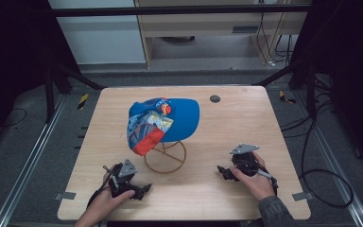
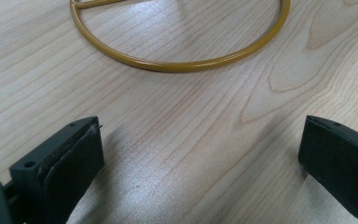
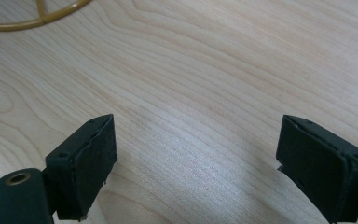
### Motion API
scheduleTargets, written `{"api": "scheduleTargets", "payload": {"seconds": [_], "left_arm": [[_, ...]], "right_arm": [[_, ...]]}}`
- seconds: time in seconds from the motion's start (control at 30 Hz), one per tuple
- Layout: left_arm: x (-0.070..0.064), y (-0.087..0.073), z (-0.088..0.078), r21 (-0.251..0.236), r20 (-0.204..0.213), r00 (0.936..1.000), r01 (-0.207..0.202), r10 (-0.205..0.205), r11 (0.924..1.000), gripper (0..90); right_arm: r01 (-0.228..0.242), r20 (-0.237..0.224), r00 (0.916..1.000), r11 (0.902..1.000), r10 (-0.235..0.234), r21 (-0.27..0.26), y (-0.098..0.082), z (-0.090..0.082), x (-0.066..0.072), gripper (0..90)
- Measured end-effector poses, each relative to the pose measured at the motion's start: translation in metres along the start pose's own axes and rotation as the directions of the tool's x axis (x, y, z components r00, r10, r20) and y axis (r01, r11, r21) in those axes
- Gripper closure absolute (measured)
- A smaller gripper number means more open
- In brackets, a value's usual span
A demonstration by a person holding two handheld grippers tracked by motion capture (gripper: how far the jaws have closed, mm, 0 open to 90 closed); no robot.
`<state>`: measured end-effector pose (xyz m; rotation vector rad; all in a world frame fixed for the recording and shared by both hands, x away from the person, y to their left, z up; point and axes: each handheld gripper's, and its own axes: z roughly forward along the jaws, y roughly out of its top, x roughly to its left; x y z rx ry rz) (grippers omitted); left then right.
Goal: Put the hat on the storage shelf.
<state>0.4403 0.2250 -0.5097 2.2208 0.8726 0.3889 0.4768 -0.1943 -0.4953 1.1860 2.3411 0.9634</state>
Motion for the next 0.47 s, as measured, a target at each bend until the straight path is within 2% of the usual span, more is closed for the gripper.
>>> {"api": "scheduleTargets", "payload": {"seconds": [0.13, 0.27, 0.4, 0.47], "left_arm": [[0.0, 0.0, 0.0, 0.0, 0.0, 1.0, 0.0, 0.0, 1.0, 0.0], [0.0, 0.0, 0.0, 0.0, 0.0, 1.0, 0.0, 0.0, 1.0, 0.0], [0.0, 0.0, 0.0, 0.0, 0.0, 1.0, 0.0, 0.0, 1.0, 0.0], [0.0, 0.0, 0.0, 0.0, 0.0, 1.0, 0.0, 0.0, 1.0, 0.0]], "right_arm": [[-0.019, 0.004, 0.9998, 0.9996, 0.019, 0.021, -0.005, 0.007, 0.001, 10.8], [-0.018, 0.023, 0.9996, 0.9998, 0.018, 0.007, -0.007, 0.009, 0.004, 10.0], [-0.026, 0.041, 0.9988, 0.9986, 0.028, -0.045, -0.012, 0.011, 0.008, 7.8], [-0.028, 0.041, 0.9987, 0.9986, 0.03, -0.044, -0.012, 0.011, 0.008, 7.8]]}}
